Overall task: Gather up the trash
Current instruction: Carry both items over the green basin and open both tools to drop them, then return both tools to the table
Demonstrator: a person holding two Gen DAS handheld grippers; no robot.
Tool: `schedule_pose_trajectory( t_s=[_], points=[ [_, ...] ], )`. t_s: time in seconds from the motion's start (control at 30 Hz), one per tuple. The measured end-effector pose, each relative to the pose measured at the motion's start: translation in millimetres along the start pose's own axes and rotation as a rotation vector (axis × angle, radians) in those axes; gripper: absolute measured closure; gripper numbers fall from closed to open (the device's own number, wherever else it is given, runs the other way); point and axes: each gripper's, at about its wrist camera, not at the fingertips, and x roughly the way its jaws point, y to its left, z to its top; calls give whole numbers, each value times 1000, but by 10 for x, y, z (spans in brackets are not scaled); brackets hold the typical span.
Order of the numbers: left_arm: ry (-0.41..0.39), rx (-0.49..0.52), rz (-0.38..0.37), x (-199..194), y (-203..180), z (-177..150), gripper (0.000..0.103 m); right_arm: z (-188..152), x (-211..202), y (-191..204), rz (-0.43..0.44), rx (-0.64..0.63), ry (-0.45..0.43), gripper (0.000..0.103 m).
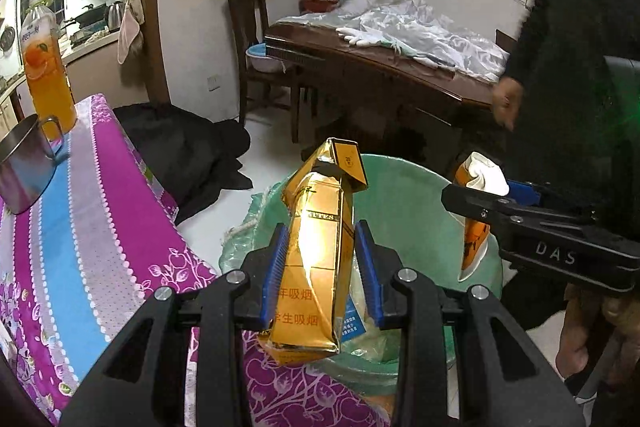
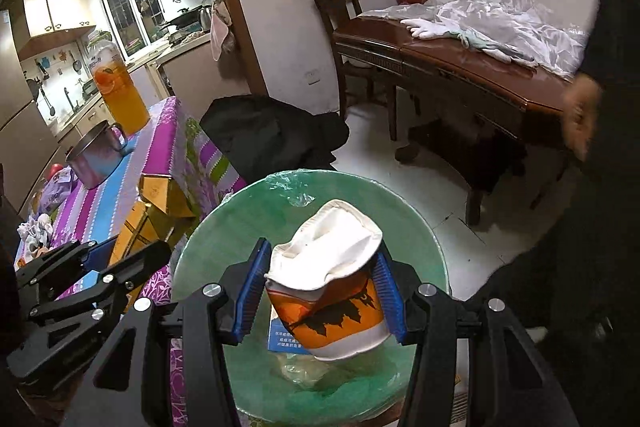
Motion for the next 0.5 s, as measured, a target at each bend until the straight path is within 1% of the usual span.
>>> schedule_pose_trajectory(
  t_s=[0.1, 0.13, 0.17, 0.2, 0.23, 0.37, 0.5],
  points=[
    [12, 11, -2, 24, -20, -10, 67, -15, 2, 13, 2, 0, 0, 50],
    [15, 12, -2, 37, -26, 1, 63, -22, 17, 10, 5, 1, 2, 50],
    [16, 11, -4, 41, -26, 6, 54, -36, 11, 27, 6, 0, 2, 48],
    [12, 9, 1, 35, -23, 3, 44, -42, -4, 51, 6, 1, 0, 41],
    [6, 8, 7, 21, -17, 5, 40, -45, -10, 56, 5, 3, -5, 39],
    [1, 1, 12, 14, -6, 22, 35, -50, -45, 62, 6, 9, -21, 34],
    [-2, -12, 20, -31, 58, 20, 35, -64, -160, 88, 10, 3, -51, 34]
  ],
)
